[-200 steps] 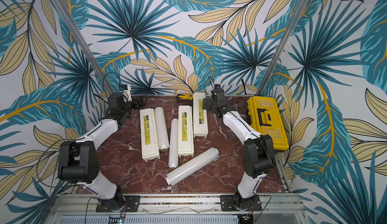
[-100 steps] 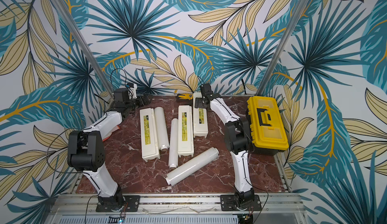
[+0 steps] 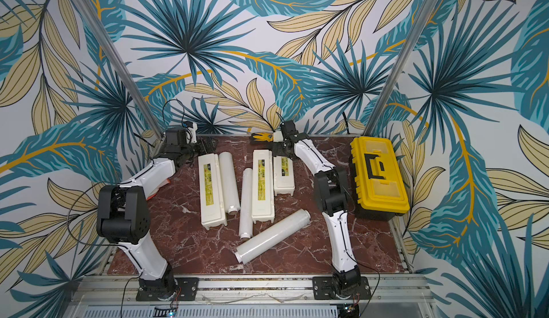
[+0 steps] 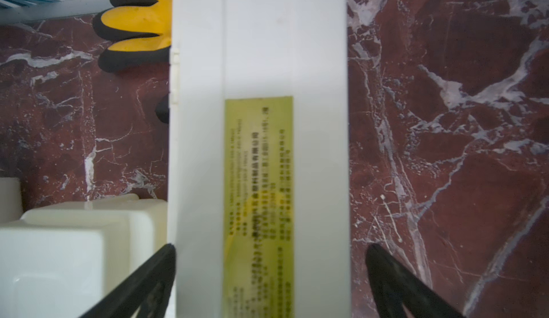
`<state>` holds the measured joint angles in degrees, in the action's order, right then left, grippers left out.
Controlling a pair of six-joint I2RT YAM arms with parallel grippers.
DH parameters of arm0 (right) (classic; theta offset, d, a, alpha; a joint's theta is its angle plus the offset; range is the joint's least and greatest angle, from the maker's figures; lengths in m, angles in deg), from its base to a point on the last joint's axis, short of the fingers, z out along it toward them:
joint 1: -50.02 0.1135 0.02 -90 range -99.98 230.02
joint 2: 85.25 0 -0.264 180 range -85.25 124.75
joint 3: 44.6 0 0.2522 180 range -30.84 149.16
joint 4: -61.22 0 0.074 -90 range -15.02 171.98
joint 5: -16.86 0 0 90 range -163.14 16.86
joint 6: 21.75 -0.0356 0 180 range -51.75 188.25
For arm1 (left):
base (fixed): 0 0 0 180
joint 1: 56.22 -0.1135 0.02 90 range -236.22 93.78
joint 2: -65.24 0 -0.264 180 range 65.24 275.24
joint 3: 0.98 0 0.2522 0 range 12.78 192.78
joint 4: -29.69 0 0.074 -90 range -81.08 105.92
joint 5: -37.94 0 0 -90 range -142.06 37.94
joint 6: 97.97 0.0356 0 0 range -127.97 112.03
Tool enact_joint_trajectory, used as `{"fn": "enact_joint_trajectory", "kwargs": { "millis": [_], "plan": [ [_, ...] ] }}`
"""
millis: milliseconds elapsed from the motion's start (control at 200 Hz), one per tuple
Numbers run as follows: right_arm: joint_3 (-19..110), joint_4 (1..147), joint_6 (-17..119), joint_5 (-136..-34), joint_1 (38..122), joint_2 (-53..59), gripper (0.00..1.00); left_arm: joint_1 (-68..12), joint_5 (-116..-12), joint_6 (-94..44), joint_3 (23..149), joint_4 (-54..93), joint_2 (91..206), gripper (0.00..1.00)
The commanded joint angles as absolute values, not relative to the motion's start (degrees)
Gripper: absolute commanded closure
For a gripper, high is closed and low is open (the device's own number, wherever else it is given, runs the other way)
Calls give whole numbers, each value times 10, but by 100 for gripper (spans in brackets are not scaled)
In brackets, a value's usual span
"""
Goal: Put plastic wrap rolls into dispensers
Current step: Pick up the plastic wrap cutting box from the center of the board.
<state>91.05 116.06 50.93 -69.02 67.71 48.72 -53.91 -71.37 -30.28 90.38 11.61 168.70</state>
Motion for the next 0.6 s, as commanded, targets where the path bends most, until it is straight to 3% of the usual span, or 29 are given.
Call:
{"fn": "enact_joint_trajectory", "kwargs": {
  "millis": [0,365,531,591],
  "plan": [
    [914,1224,541,-668,681,500,1,-531,-717,-291,949,106,1690,0],
    [862,1298,677,-662,678,464,4,-528,-728,-277,969,94,1711,0],
    [823,1294,699,-685,662,428,11,-528,-731,-278,970,94,1715,0],
    [816,1293,694,-693,660,419,9,-528,-731,-278,970,94,1715,0]
  ]
}}
